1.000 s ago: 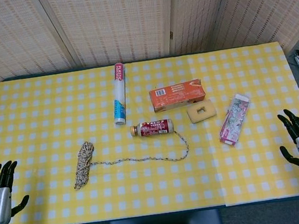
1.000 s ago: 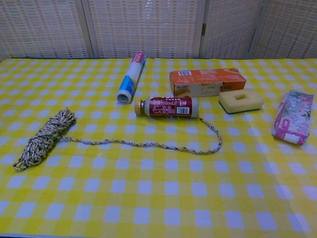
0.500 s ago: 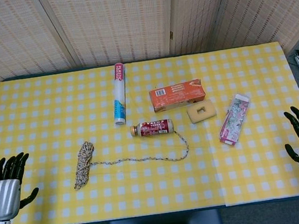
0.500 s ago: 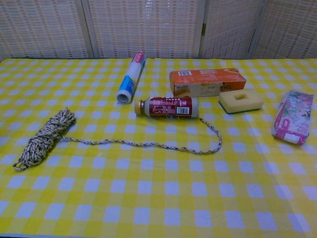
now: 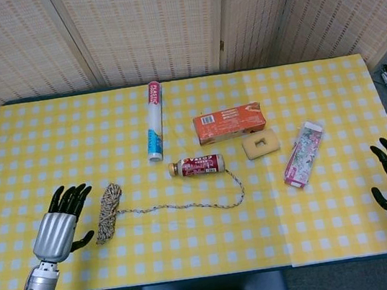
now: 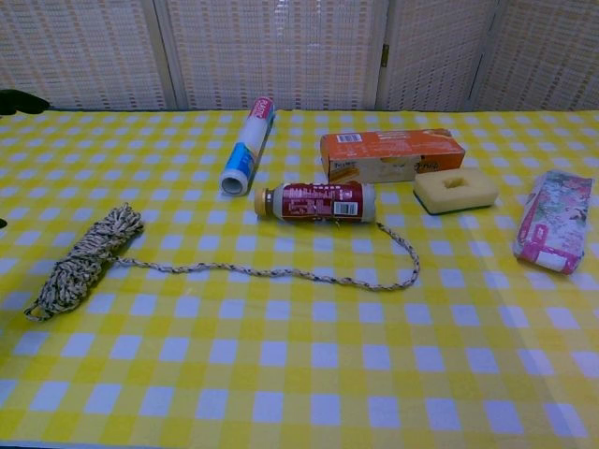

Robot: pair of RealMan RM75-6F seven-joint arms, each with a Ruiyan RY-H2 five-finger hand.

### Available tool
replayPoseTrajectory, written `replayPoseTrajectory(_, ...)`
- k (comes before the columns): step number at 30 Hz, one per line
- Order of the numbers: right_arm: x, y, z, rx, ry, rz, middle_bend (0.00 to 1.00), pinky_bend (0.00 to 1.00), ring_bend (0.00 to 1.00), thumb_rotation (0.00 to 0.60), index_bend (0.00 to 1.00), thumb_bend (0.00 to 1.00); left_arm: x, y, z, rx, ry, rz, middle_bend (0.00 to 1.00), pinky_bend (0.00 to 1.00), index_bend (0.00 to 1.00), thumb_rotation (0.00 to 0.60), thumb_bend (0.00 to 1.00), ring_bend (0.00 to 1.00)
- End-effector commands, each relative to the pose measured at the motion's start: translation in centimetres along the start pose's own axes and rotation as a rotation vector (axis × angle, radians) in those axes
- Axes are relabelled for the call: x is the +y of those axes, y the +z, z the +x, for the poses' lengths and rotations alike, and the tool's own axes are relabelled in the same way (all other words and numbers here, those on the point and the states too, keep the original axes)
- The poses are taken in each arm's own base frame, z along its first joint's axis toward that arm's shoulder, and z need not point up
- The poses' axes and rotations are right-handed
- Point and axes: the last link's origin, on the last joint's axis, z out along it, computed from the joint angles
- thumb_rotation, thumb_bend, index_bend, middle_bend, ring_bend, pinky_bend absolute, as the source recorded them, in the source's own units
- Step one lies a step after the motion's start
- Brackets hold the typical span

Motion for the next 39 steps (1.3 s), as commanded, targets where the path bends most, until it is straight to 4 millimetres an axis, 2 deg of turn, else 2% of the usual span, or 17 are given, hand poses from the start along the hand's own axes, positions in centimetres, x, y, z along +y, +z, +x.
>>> replayPoseTrajectory(1,0.1,-0.1,0.0,-0.002,0.002,0.001,0.02,0.05,0.14,0.600,0.02,0.42,1.1,1.5,-0.9,-0.014,0.004,-0.013,0.12,0.05,0.05,0.600,0.23,0.12)
replayPoseTrajectory(5,0.3,-0.2,0.0,0.000,0.004,-0.006,0.02,0.05,0.14,0.600,0.02,0.42,2.2,2.6,-2.3,-0.045,0.017,-0.017,0.11,0.03,0.01,0.600,0.23,0.09)
replayPoseTrajectory(11,0.6,-0.3,0.1,0.000,0.011,-0.010,0.02,0.05,0.14,0.600,0.02,0.42,3.2,3.4,-4.2,-0.098,0.037,0.021,0.00,0.00,0.00,0.600,0.23,0.00)
replayPoseTrajectory(23,0.7,-0.1,-0.2,-0.009,0.022,-0.007,0.02,0.05,0.14,0.600,0.02,0.42,5.1,4.1,-6.9,-0.140,0.012,0.039,0.00,0.00,0.00,0.600,0.22,0.00)
replayPoseTrajectory(32,1.1,-0.1,-0.4,-0.011,0.033,-0.012,0.02,0.05,0.14,0.600,0.02,0.42,3.7,4.8,-9.5,-0.171,0.073,0.151,0.00,0.00,0.00,0.600,0.22,0.00)
replayPoseTrajectory(39,1.1,-0.2,-0.3,-0.007,0.035,-0.007,0.02,0.05,0.14,0.600,0.02,0.42,1.6,5.0,-10.1,-0.172,0.151,0.278,0.00,0.00,0.00,0.600,0.22,0.00)
